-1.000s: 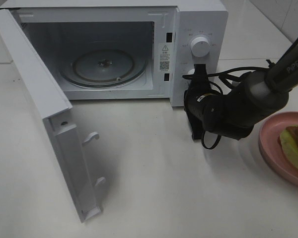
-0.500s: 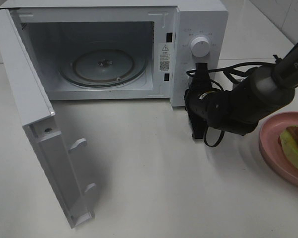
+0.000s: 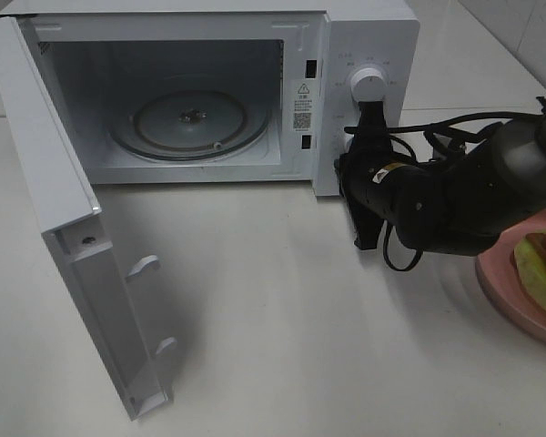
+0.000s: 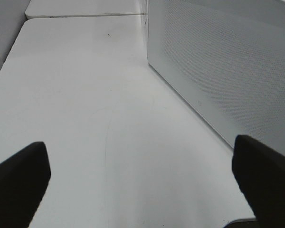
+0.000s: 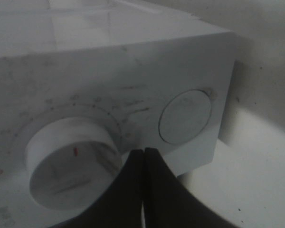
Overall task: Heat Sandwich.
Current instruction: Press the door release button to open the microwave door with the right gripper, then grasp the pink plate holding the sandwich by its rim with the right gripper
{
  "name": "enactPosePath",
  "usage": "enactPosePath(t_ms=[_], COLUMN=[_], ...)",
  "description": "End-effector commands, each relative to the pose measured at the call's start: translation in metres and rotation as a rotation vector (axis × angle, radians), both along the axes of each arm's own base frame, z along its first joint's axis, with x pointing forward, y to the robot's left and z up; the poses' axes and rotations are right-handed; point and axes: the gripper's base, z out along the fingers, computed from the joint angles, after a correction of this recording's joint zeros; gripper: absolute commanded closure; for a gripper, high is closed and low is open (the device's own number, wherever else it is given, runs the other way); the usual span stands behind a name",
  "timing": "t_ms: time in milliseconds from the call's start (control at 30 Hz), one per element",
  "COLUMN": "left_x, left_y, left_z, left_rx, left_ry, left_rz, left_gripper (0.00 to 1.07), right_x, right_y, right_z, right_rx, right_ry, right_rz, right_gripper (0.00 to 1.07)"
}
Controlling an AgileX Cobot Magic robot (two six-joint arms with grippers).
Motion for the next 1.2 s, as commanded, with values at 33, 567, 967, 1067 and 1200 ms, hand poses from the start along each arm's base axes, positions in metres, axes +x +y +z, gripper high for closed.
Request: enactPosePath(t_ms=[33, 567, 967, 1067, 1200], left_x=[-0.003, -0.003, -0.003, -0.003, -0.003], left_y=[0.0, 0.0, 0.0, 0.0, 0.0], left_z=[-0.001, -0.001, -0.001, -0.001, -0.001], left_rx=[-0.009, -0.009, -0.009, -0.009, -0.009], left_ry=[-0.028, -0.028, -0.028, -0.028, -0.028], left_rz=[-0.003, -0.003, -0.003, -0.003, -0.003], left_gripper=[0.07, 0.07, 0.07, 0.07, 0.07], right_x=[-0.005, -0.042, -0.062, -0.066, -0.069], right_y=[0.001, -0.009, -0.006, -0.005, -0.005], right_z=[0.003, 0.028, 0.04, 0.044, 0.052], right_rx=[0.005, -0.197, -0.583, -0.696, -0.834], right_ry=[0.006, 0.115, 0.223, 0.253, 0.271], right_rz=[0.029, 0.259, 0.695, 0.832, 1.024], right_gripper=[1.07, 1.07, 1.07, 1.07, 1.06])
